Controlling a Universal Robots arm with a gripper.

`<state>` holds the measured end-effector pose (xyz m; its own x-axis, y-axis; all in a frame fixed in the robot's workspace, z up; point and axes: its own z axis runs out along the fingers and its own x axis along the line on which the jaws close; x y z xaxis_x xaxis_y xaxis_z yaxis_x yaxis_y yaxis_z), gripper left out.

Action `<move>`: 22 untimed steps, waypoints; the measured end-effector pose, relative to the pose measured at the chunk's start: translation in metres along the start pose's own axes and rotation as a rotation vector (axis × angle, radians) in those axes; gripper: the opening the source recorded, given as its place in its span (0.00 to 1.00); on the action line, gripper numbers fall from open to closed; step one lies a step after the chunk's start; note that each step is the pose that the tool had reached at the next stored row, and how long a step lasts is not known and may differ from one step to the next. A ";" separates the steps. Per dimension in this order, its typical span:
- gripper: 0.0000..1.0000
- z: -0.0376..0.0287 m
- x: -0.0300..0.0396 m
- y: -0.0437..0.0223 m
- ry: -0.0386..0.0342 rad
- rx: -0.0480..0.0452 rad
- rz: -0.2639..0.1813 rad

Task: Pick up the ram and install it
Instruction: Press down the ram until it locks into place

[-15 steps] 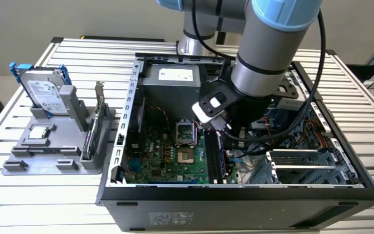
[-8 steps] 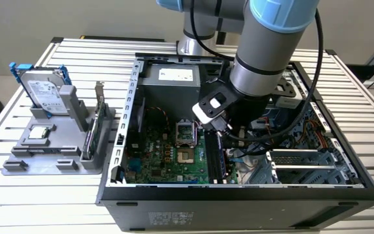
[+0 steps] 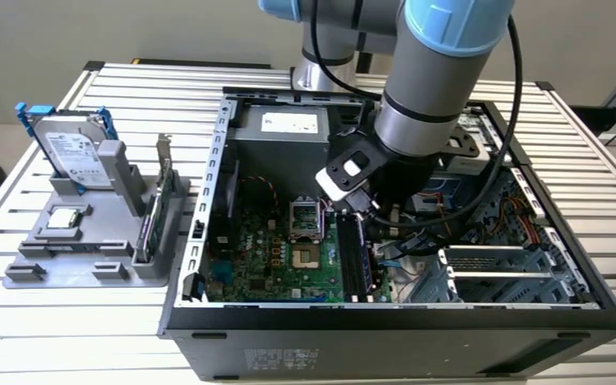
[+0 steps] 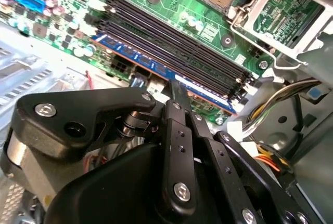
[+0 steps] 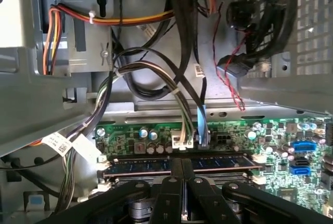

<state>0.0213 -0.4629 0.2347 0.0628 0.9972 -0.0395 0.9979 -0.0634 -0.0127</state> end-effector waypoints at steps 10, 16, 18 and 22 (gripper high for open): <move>0.00 0.0043 0.0004 -0.0001 -0.0004 0.0004 -0.010; 0.00 0.0081 0.0006 -0.0001 -0.0002 0.0004 -0.010; 0.00 0.0096 0.0007 0.0000 -0.0003 0.0004 -0.010; 0.00 0.0116 0.0006 -0.0002 -0.0009 0.0005 -0.010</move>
<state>0.0209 -0.4627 0.2230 0.0532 0.9978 -0.0403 0.9985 -0.0538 -0.0137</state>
